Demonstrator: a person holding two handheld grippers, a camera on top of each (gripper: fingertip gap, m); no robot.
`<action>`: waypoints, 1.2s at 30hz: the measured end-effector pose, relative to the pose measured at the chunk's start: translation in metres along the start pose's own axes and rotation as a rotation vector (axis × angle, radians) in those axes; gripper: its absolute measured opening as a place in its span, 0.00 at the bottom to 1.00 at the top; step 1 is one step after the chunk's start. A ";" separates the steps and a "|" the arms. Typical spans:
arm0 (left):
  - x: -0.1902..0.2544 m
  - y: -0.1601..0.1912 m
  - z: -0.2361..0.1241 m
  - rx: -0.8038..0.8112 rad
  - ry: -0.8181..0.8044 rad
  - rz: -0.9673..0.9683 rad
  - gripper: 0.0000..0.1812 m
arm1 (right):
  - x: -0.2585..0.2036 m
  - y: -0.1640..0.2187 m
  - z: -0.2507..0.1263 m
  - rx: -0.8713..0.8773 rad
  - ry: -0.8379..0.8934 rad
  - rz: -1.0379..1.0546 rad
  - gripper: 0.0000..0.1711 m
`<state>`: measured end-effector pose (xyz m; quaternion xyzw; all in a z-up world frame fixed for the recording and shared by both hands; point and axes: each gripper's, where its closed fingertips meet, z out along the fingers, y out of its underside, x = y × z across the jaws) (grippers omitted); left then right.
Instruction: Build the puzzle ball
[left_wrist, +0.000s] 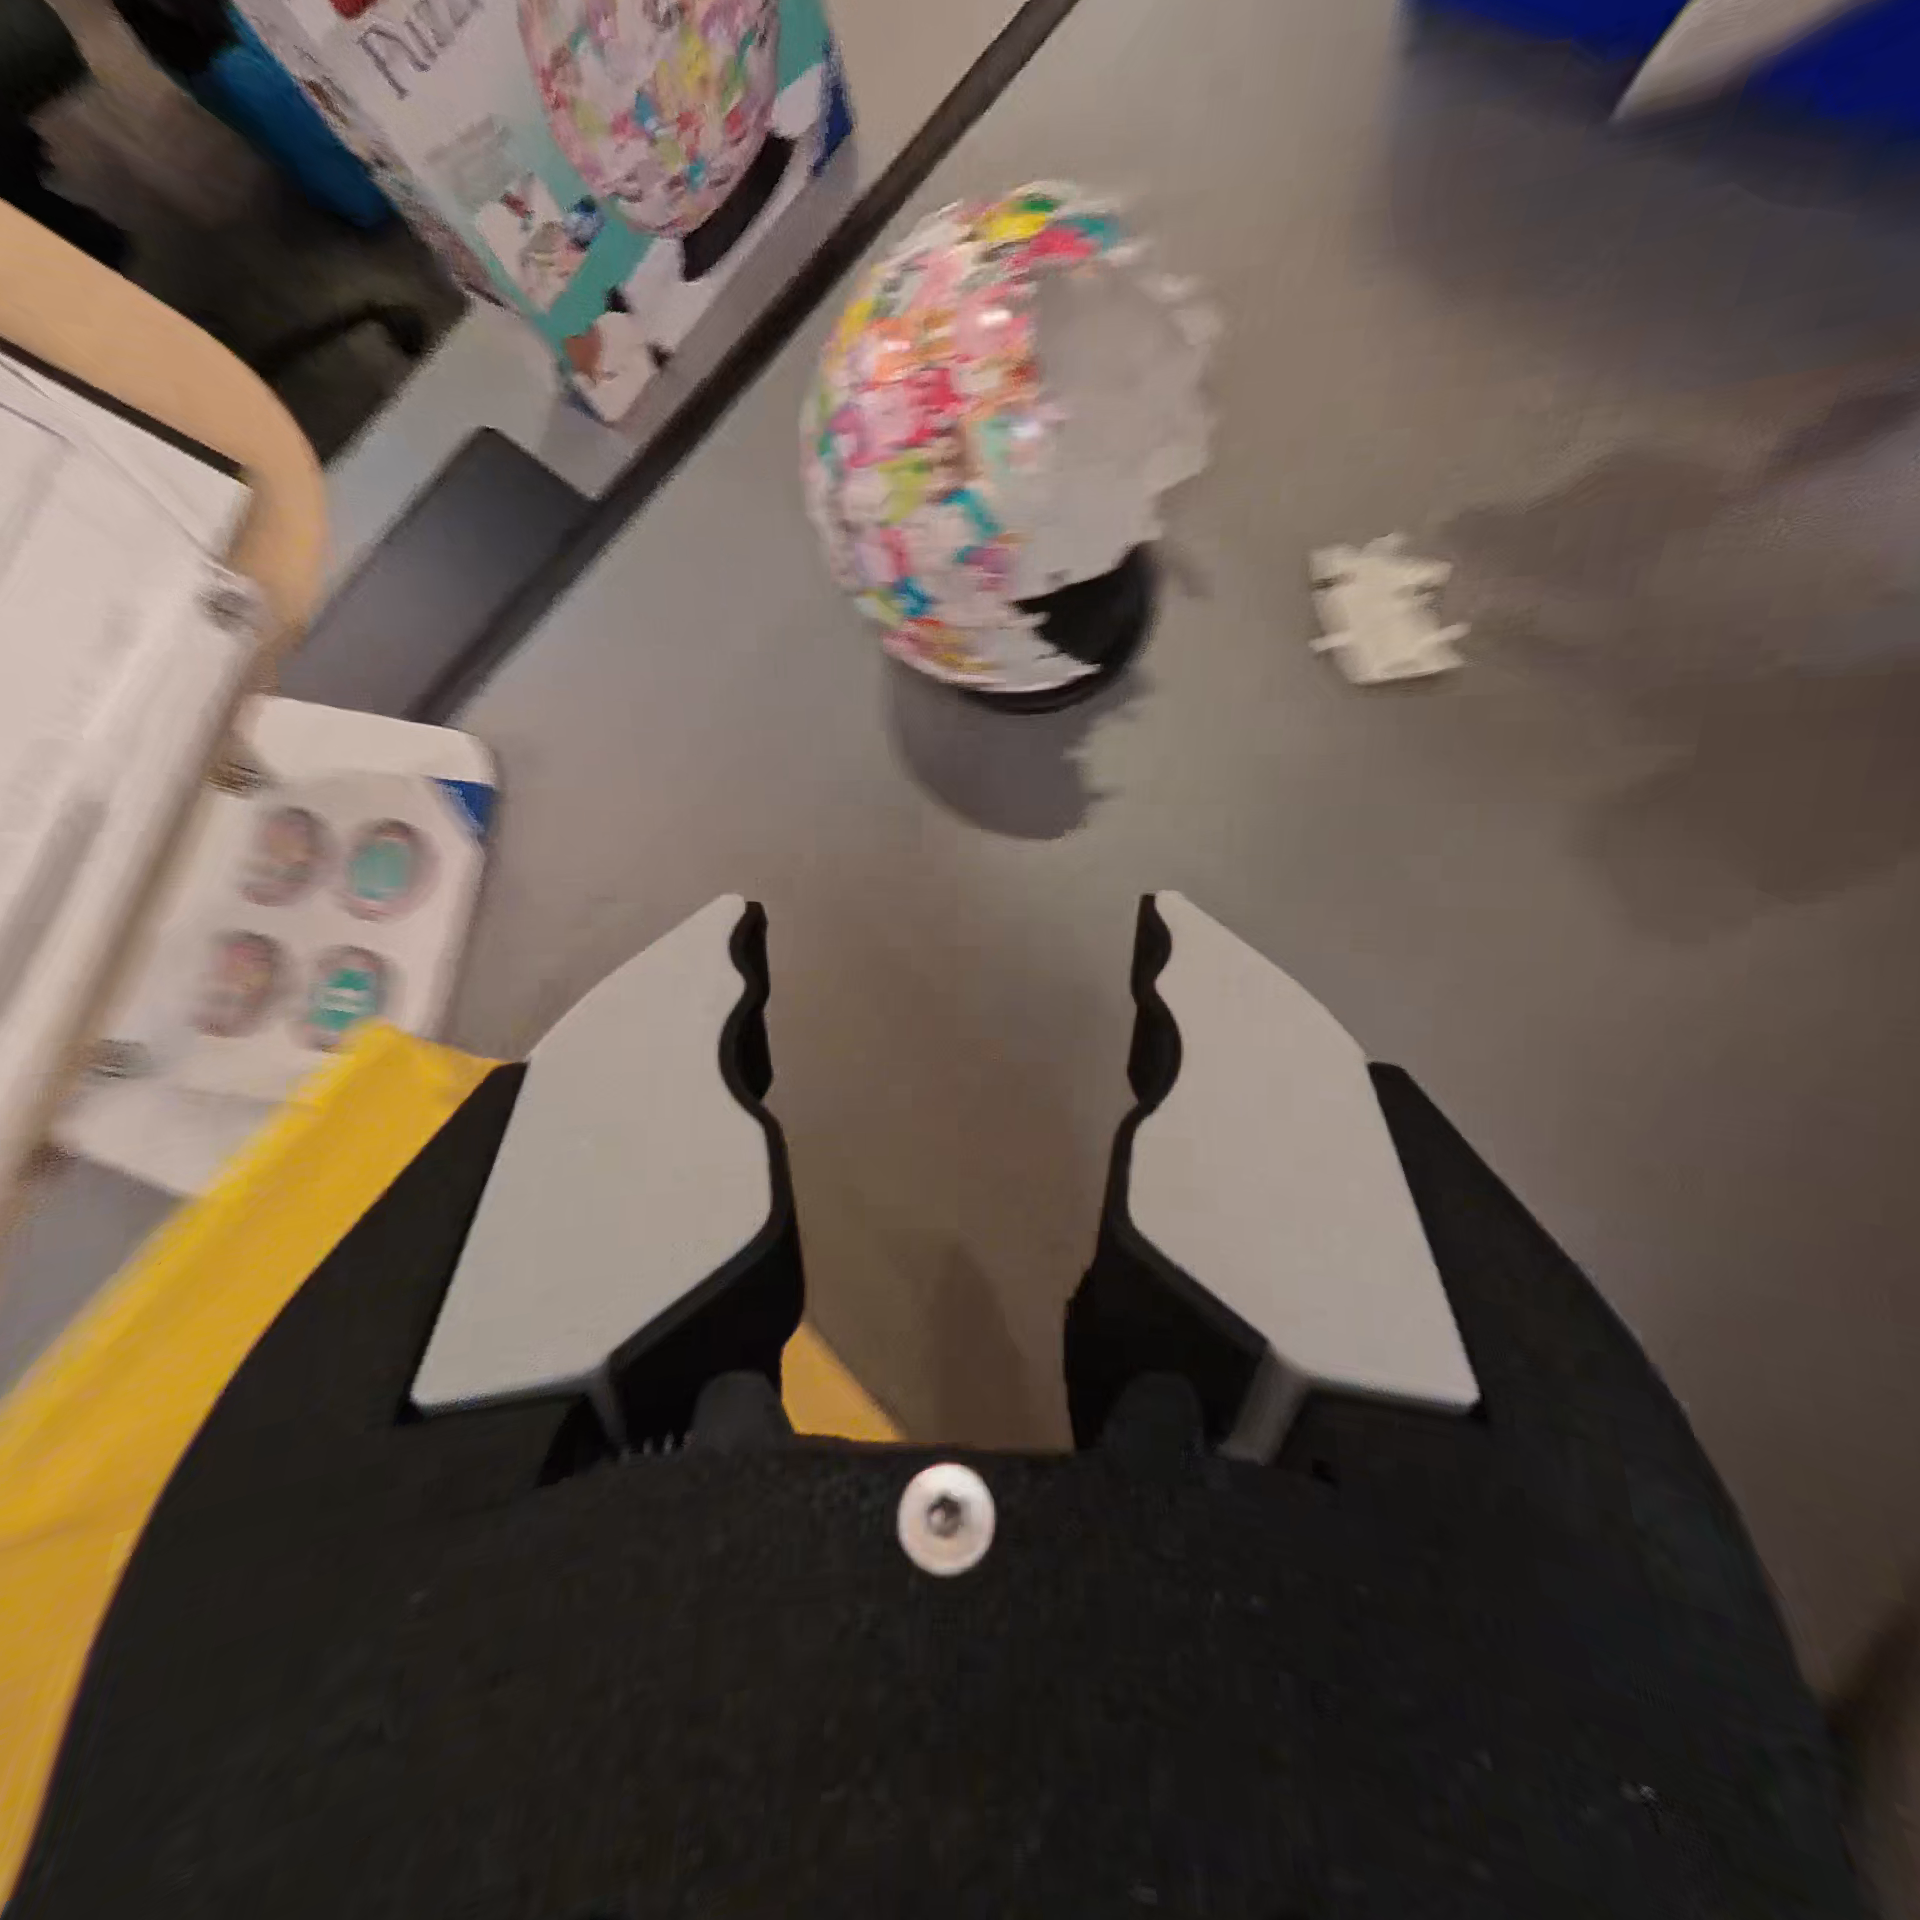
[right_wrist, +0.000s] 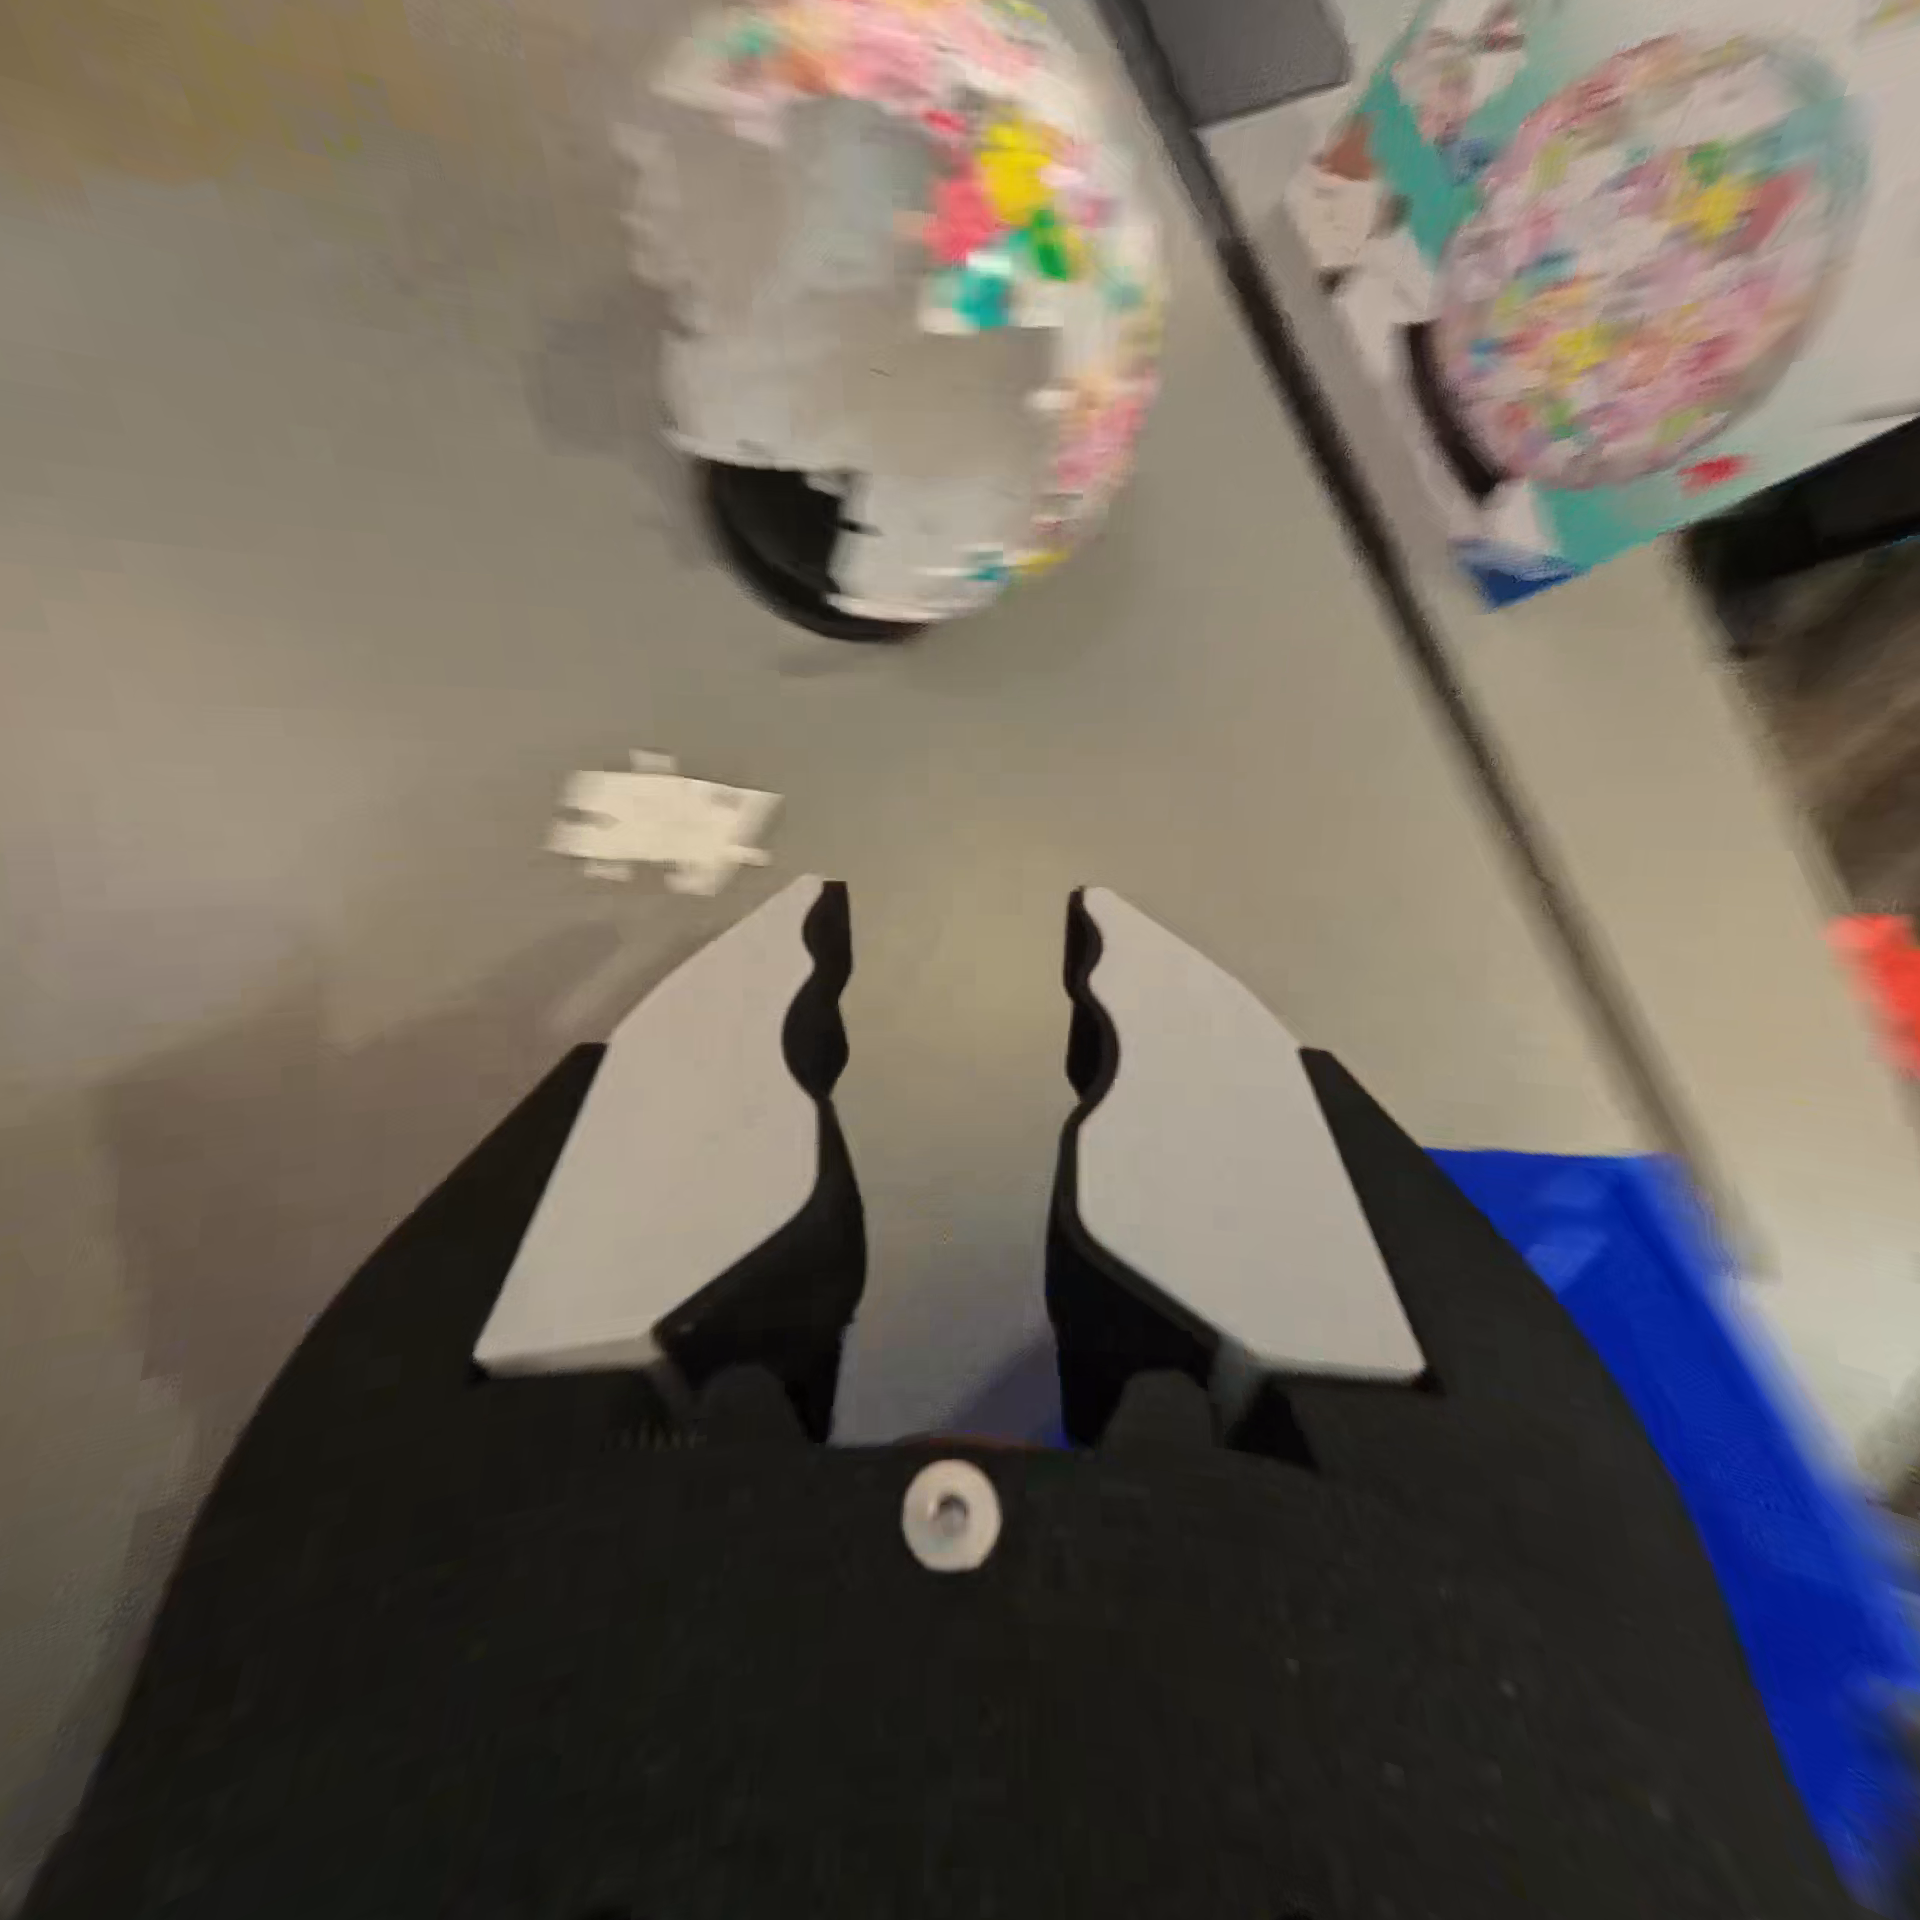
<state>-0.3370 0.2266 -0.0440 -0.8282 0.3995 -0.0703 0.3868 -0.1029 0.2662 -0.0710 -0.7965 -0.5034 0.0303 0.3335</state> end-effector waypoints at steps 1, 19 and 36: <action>0.020 0.003 -0.008 0.035 0.042 -0.070 0.37 | -0.028 0.004 0.003 0.028 -0.066 0.082 0.23; 0.162 0.040 -0.032 0.299 0.155 -0.304 0.35 | -0.103 0.041 0.091 0.074 -0.163 0.264 0.06; 0.141 0.045 -0.017 0.301 0.104 -0.354 0.34 | -0.078 -0.026 0.087 0.146 -0.389 -0.018 0.03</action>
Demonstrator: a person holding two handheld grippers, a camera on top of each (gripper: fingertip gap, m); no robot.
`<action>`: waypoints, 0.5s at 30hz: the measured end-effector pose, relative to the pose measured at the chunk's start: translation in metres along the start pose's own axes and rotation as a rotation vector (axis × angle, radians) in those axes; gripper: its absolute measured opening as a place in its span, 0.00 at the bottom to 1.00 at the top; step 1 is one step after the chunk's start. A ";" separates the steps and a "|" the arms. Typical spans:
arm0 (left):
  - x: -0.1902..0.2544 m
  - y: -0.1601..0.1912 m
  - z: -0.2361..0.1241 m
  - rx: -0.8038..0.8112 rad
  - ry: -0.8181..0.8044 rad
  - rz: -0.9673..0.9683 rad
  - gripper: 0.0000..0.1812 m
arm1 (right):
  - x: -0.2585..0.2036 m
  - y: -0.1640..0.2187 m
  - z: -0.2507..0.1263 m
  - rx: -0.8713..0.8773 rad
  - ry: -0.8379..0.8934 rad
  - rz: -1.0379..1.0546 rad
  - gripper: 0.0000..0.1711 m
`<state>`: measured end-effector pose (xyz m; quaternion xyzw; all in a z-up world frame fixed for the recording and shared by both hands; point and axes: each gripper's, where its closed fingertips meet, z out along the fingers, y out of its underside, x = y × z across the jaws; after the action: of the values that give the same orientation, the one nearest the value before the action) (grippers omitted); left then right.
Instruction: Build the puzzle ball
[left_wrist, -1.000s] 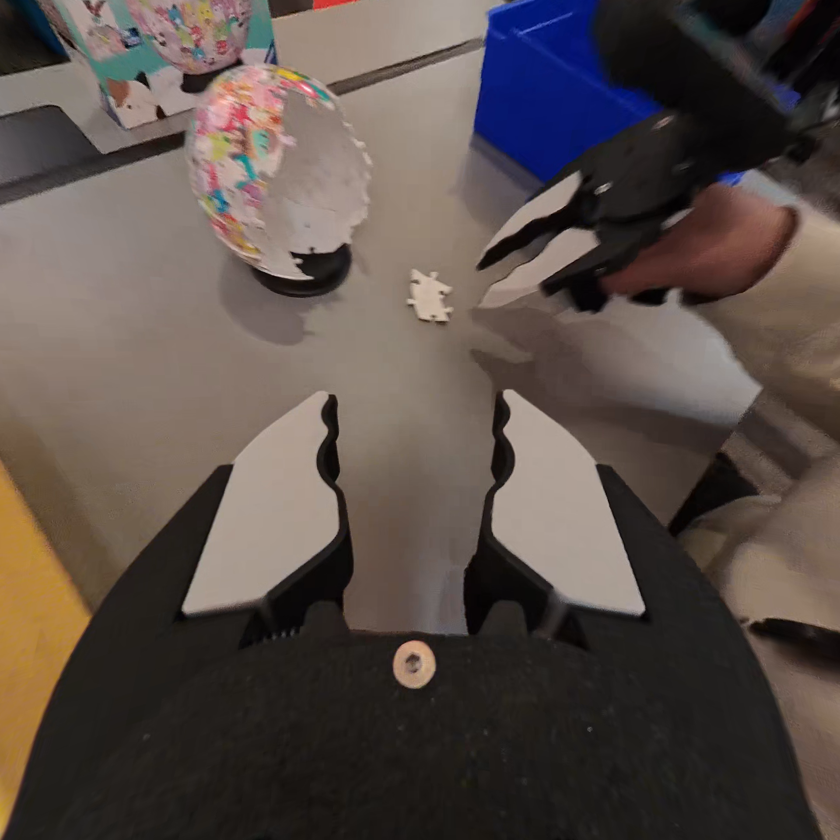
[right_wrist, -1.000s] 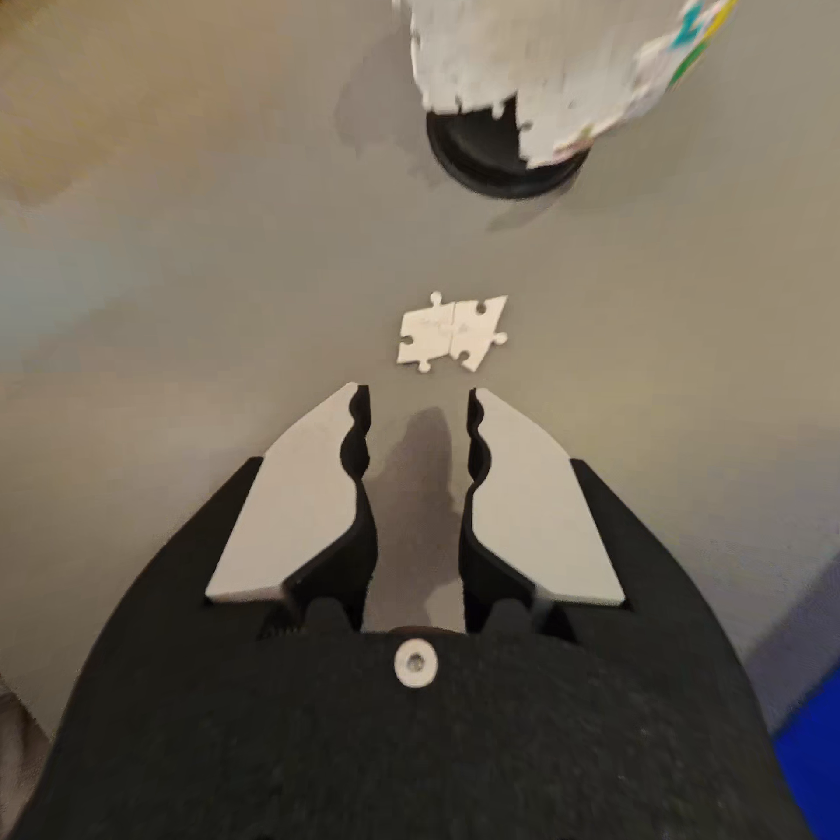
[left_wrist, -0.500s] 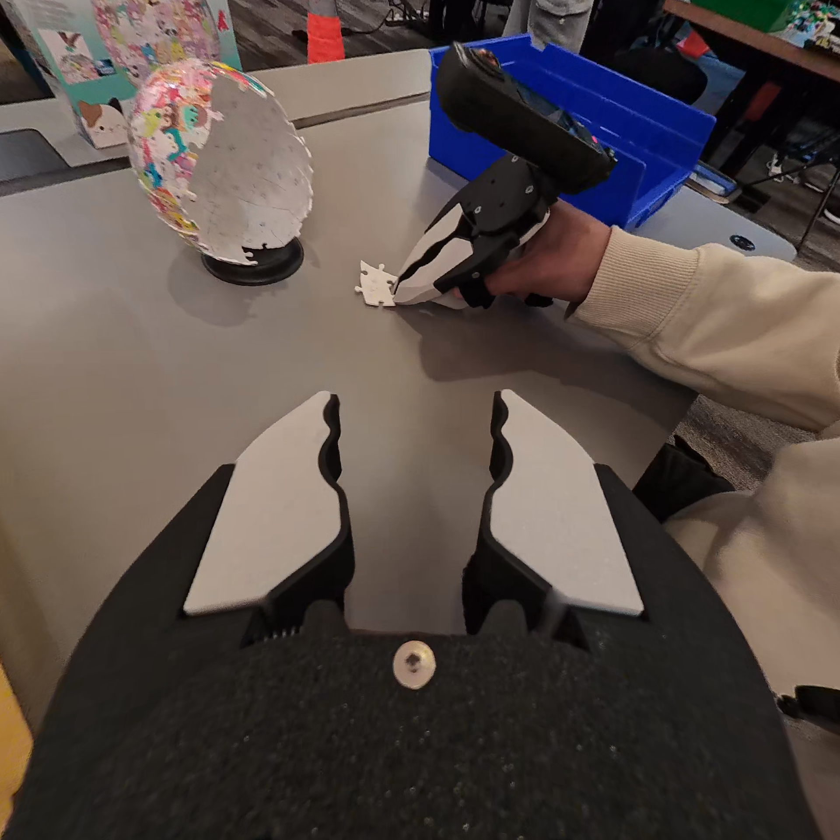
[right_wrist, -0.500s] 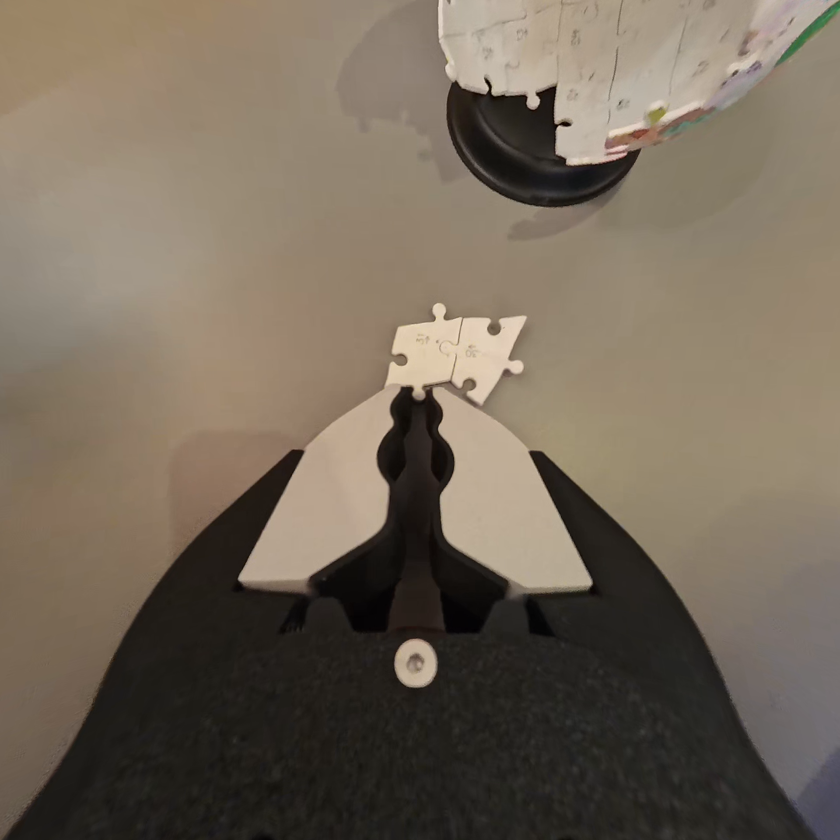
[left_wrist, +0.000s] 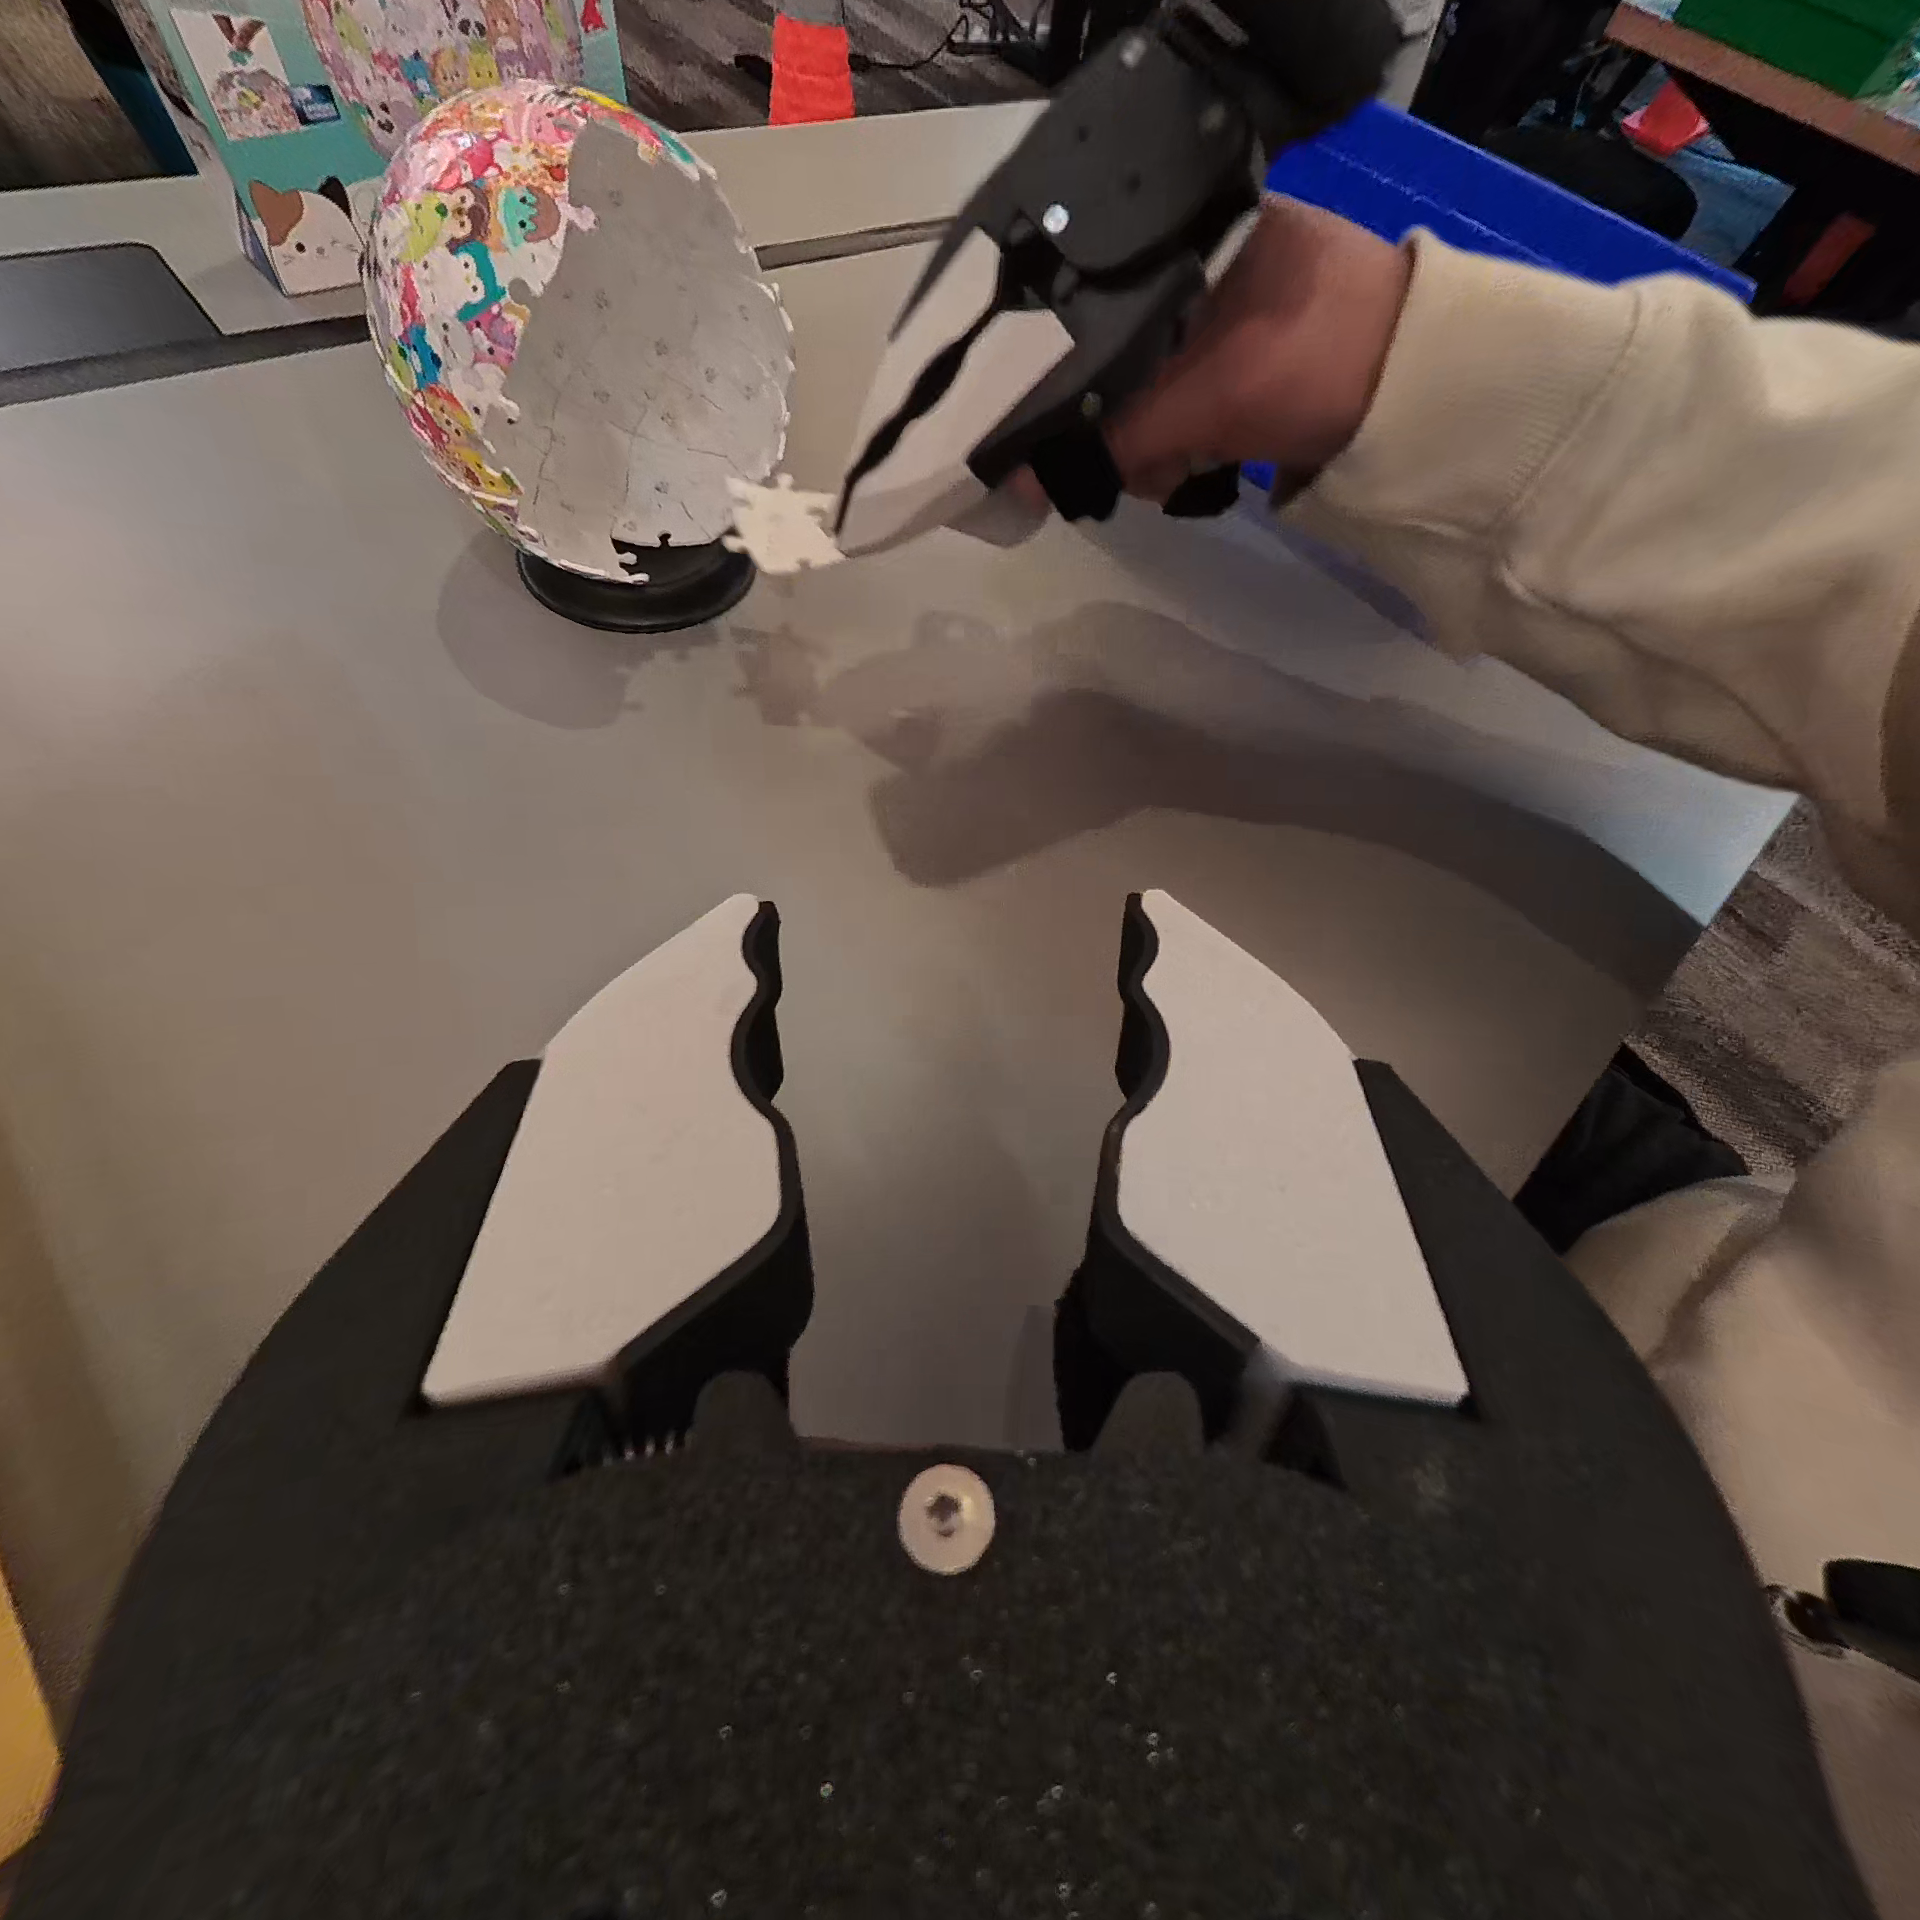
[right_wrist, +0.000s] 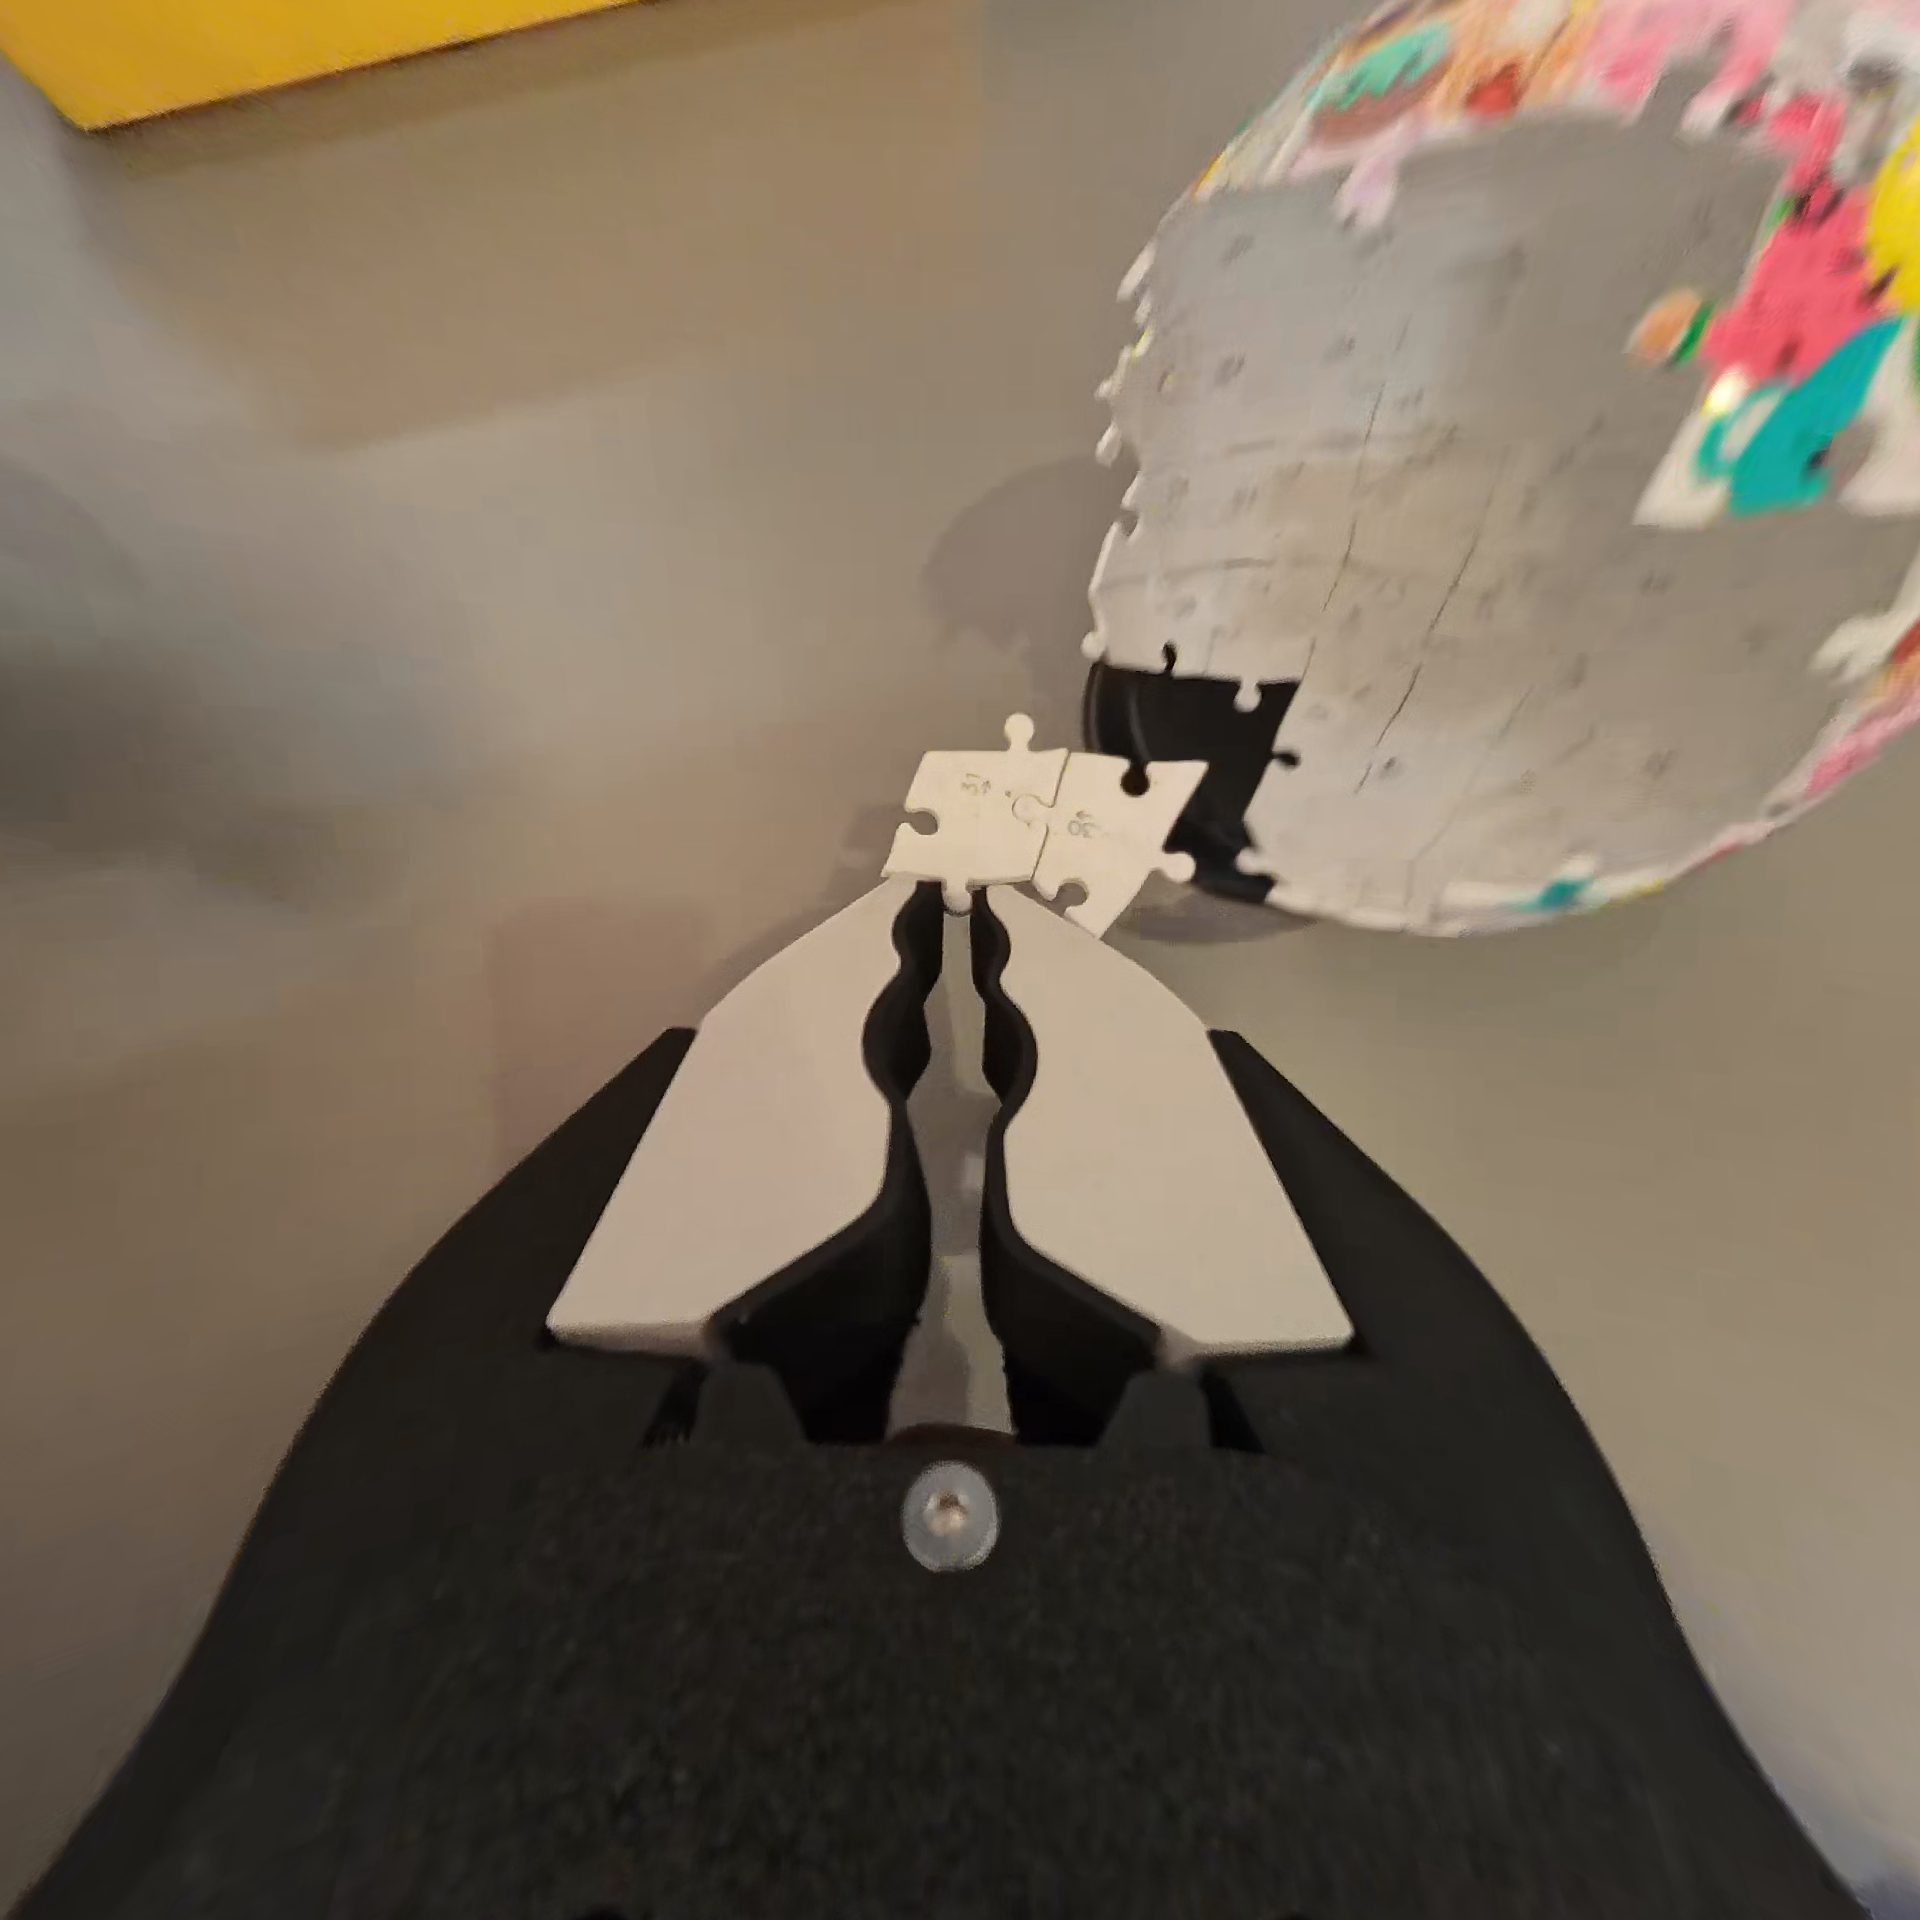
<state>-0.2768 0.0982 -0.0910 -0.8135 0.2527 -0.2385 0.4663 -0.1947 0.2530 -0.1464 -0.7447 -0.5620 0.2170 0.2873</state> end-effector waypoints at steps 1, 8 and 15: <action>0.000 0.001 0.003 0.001 0.005 -0.007 0.34 | 0.006 -0.004 0.003 -0.021 -0.006 -0.004 0.03; -0.002 0.002 0.015 0.002 0.028 -0.015 0.34 | 0.020 -0.021 0.021 -0.135 -0.028 -0.042 0.03; -0.002 -0.001 0.019 0.014 0.048 -0.020 0.34 | 0.032 -0.018 0.030 -0.203 0.035 -0.003 0.03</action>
<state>-0.2665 0.1125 -0.0989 -0.8067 0.2542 -0.2643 0.4634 -0.2182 0.2928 -0.1561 -0.7727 -0.5773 0.1453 0.2203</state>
